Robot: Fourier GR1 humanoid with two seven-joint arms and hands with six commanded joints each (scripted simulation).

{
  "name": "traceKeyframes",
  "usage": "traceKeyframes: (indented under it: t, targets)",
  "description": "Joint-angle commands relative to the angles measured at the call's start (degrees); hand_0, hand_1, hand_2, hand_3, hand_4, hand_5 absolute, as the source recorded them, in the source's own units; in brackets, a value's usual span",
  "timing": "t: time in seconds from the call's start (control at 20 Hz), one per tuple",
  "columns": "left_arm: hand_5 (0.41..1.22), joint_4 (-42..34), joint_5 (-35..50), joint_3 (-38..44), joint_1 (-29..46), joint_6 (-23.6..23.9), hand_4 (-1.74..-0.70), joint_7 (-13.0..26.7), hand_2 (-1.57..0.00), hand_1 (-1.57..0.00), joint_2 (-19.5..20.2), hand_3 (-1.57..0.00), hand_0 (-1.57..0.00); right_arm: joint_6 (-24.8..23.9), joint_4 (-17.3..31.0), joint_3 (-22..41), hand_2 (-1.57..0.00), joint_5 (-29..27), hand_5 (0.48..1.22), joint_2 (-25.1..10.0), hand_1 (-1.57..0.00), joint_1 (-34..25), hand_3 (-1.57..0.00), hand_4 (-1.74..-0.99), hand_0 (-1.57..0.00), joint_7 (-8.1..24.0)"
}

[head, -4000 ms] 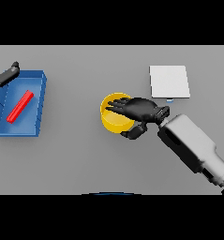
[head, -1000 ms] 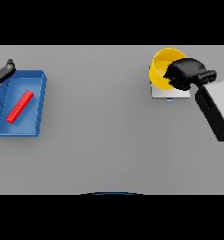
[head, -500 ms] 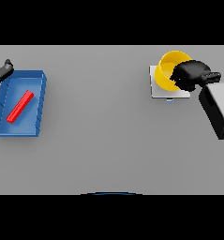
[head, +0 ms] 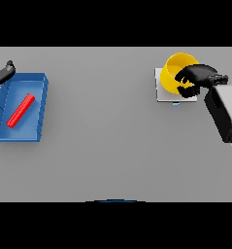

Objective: Pick up the red beaker and tilt it to pour out 1 green nut into yellow bowl. Pick up the yellow bowl and place it on the metallic measuring scale.

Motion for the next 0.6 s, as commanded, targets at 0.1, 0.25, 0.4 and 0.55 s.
traceKeyframes:
  t: [0.1,0.25,0.4,0.55]
  targets:
    - [0.771,0.6,0.1,0.2,0.5,-0.4,-0.85,-1.5,0.00,0.00,0.0,0.00,0.00,0.6,0.5,0.2,-0.35,0.2,0.865,0.2,-0.28,-0.1,-0.56,-1.501,-0.37,0.6]
    - [0.770,-1.4,0.4,0.3,1.3,0.6,-0.85,-0.8,0.00,0.00,0.5,0.00,0.00,1.5,1.2,0.5,-0.22,0.6,0.826,-1.0,-0.14,-0.9,-0.43,-1.460,-0.19,-0.7]
    - [0.772,-1.5,0.0,-0.1,0.7,0.9,-0.85,0.1,0.00,0.00,0.4,0.00,0.00,0.9,1.9,1.3,-0.12,1.5,0.807,-0.9,-0.07,-0.8,-0.33,-1.432,-0.10,-1.1]
    - [0.768,-2.0,-0.1,-0.3,0.4,1.1,-0.85,0.7,0.00,0.00,0.3,0.00,0.00,0.5,2.2,1.6,-0.06,1.9,0.796,-0.5,-0.04,-0.8,-0.26,-1.414,-0.05,-1.5]
